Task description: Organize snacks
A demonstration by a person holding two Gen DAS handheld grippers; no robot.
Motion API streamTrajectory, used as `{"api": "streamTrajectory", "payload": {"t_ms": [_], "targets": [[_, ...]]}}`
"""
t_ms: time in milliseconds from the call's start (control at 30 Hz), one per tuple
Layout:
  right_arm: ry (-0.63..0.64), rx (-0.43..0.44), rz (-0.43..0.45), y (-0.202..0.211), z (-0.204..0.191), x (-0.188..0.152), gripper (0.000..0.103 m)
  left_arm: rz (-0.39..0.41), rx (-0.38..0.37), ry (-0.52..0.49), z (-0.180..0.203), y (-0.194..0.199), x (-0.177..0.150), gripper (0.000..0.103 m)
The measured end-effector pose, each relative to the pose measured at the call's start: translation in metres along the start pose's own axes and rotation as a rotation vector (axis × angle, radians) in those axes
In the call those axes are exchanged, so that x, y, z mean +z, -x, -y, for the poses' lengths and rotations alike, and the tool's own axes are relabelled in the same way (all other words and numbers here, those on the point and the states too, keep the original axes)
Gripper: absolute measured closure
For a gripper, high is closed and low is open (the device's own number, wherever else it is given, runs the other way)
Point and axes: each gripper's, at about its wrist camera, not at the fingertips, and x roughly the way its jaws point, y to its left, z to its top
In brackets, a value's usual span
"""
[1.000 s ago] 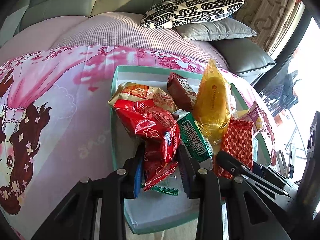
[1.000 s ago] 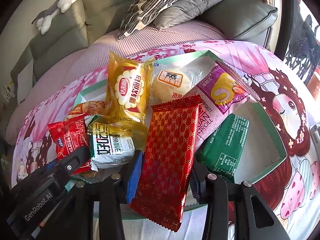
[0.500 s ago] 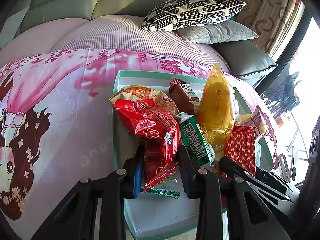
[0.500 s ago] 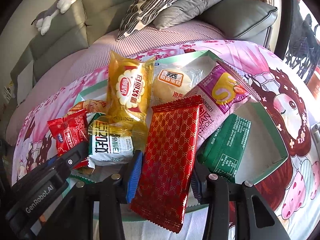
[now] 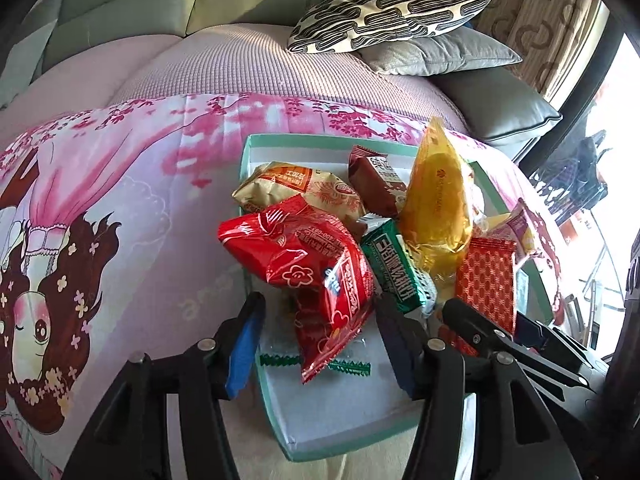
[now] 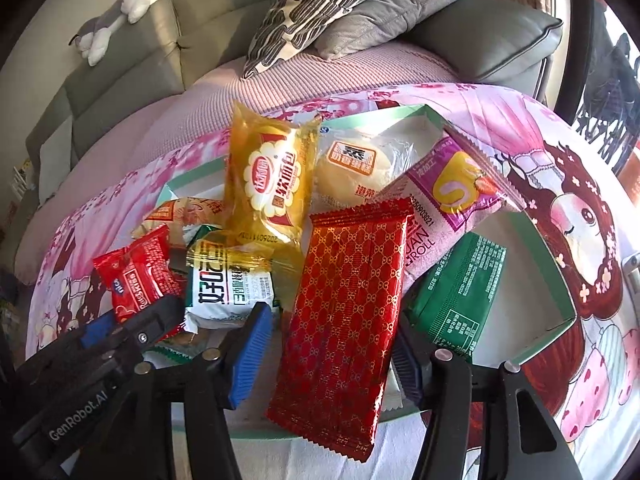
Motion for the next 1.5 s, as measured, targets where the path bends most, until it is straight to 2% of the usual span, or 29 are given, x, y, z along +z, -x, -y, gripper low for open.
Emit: {"api": "streamTrajectory", "payload": {"t_ms": [100, 200, 300, 567, 633, 700, 933, 1033, 1333, 1367, 1433, 1500], "targets": [[0.007, -0.002, 0.005, 0.005, -0.001, 0.001, 0.037, 0.001, -0.001, 0.000, 0.001, 0.006, 0.000, 0.040], [0.023, -0.030, 0.024, 0.011, -0.002, 0.002, 0.033, 0.018, 0.016, -0.005, 0.001, 0.015, 0.001, 0.029], [0.027, -0.036, 0.037, 0.016, -0.002, 0.002, 0.032, 0.037, 0.034, 0.001, -0.002, 0.024, 0.002, 0.027], [0.028, -0.039, 0.069, 0.026, -0.001, 0.005, 0.032, 0.044, 0.141, 0.010, -0.016, 0.028, 0.003, 0.025], [0.027, -0.046, 0.060, 0.023, -0.001, 0.005, 0.031, 0.045, 0.154, 0.014, -0.019, 0.027, 0.003, 0.016], [0.027, -0.052, 0.056, 0.022, -0.001, 0.005, 0.026, 0.048, 0.179, 0.017, -0.021, 0.026, 0.002, 0.011], [0.040, -0.047, 0.069, 0.022, -0.001, 0.004, 0.025, 0.060, 0.234, 0.010, -0.025, 0.025, 0.001, 0.009], [0.038, -0.049, 0.070, 0.022, -0.001, 0.003, 0.016, 0.061, 0.247, 0.005, -0.025, 0.025, 0.001, 0.008], [0.032, -0.055, 0.073, 0.022, 0.000, 0.003, 0.016, 0.075, 0.240, -0.006, -0.021, 0.029, 0.001, 0.008], [0.031, -0.056, 0.075, 0.022, 0.001, 0.003, 0.014, 0.078, 0.239, -0.007, -0.021, 0.030, 0.002, 0.008], [0.029, -0.060, 0.074, 0.021, 0.001, 0.003, 0.000, 0.081, 0.233, -0.007, -0.020, 0.031, 0.002, 0.008], [0.029, -0.065, 0.076, 0.022, 0.001, 0.003, 0.000, 0.084, 0.230, -0.005, -0.020, 0.033, 0.002, 0.008]]}}
